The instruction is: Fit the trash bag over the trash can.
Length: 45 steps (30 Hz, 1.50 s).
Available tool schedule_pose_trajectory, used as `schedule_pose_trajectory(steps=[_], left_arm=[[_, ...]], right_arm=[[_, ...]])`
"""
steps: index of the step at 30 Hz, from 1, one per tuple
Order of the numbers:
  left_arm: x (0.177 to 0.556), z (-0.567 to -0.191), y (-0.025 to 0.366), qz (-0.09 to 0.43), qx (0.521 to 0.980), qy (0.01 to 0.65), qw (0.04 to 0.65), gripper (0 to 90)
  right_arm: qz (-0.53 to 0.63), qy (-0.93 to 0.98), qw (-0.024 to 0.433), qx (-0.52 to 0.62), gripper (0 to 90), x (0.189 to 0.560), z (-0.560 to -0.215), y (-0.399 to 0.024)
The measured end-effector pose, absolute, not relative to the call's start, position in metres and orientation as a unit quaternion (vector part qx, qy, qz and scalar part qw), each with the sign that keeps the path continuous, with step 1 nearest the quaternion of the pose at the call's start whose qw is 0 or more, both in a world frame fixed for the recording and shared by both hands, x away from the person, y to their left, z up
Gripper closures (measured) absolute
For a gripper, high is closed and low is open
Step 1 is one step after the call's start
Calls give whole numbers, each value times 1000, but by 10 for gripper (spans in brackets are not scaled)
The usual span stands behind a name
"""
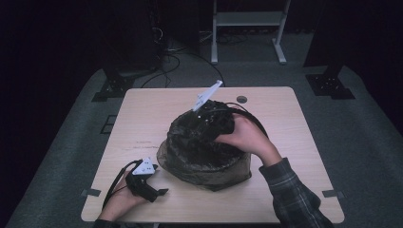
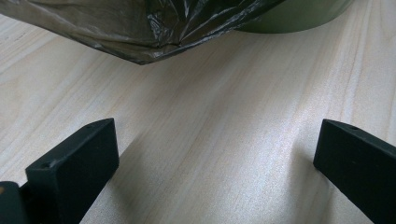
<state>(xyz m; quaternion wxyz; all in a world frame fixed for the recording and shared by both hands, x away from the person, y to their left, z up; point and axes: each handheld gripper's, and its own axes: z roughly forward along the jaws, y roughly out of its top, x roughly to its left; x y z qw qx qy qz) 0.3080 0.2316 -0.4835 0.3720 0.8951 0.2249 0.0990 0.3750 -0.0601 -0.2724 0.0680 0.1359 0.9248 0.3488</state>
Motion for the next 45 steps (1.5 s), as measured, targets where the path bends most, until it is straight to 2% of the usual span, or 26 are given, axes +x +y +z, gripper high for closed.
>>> schedule_pose_trajectory(steps=[13,21,29,45], left_arm=[[308,-484,231,99,895,226,372,0],[308,-484,232,99,895,226,372,0],[308,-484,232,99,895,226,372,0],[308,-483,231,99,895,226,372,0]], right_arm=[[401,894,102,173,97,344,-261,-144],[426,875,118,195,98,320,-269,-184],[434,866,121,215,98,301,-298,-206],[427,865,104,243,97,287,-371,-215]])
